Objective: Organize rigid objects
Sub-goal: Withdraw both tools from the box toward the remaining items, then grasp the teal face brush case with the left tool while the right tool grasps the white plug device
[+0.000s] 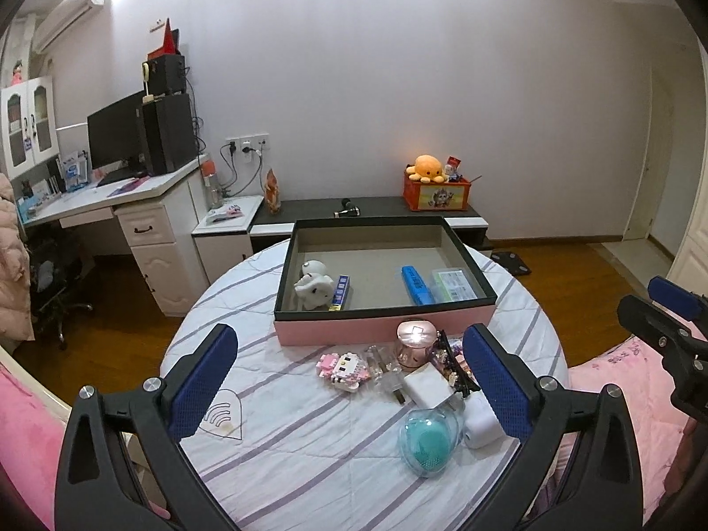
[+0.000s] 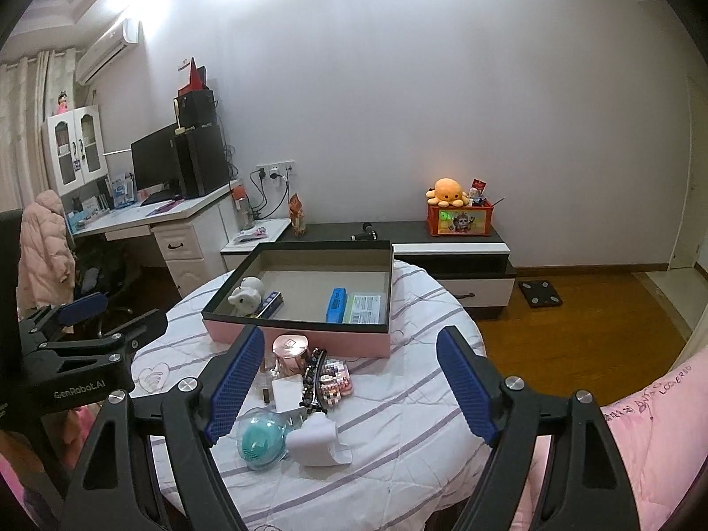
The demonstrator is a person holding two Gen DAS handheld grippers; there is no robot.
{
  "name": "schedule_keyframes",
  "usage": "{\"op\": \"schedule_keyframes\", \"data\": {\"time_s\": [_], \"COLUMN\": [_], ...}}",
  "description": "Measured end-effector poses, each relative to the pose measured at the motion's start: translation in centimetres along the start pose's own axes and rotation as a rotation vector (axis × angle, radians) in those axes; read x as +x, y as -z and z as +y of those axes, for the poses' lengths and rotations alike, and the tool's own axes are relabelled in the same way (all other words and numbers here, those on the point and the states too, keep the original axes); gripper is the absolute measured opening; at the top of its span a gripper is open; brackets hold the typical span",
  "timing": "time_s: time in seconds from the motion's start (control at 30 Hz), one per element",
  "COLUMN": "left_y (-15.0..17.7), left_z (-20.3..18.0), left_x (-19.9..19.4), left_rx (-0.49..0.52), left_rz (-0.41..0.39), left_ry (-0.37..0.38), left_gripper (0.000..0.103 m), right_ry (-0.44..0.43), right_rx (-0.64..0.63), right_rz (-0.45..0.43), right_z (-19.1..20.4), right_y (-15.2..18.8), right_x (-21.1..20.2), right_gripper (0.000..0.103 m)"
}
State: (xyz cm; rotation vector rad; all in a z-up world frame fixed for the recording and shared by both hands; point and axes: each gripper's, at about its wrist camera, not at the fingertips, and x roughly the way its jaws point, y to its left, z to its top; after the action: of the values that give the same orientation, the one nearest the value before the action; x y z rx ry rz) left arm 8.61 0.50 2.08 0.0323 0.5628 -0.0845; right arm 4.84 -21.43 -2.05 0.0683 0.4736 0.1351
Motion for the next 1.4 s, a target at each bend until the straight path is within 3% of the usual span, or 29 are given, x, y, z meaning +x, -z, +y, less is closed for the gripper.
{"op": "schedule_keyframes", "data": {"time_s": [0.23,0.4,0.73,1.03,1.4], "left_y": [0.1,0.4,3.6,8.2,9.4], "left_z": [0.3,0.1,0.6,1.6,2.4], "left_x": [-0.4,0.1,3.4,7.9,9.8], "left_rx": [-0.021,-0.003,-0.007,-0.012,-0.020], "left_rz": [0.002,0.011,0.145,0.337,0.413], "left_ry": [0.025,-0.017,0.004,-0.002,0.017], "left_gripper": [0.103,0.103,0.103,0.103,0.103], "right_ry": [-0.005,-0.005,-0.006,0.003,0.040], "right_rx": [0.008,-0.004,-0.014,-0.058,-0.102], "right_rz": [0.007,0.029,0.207,0.408,0.495], "right_z": [-0.1,0.0,0.8,2.4,3.3], "right_y": [0.1,0.2,3.3,8.0,9.8], "right_x": [-0.4,0.0,4.5,9.7,14.0], "right_gripper": [0.082,0.082,0.082,0.082,0.082]}}
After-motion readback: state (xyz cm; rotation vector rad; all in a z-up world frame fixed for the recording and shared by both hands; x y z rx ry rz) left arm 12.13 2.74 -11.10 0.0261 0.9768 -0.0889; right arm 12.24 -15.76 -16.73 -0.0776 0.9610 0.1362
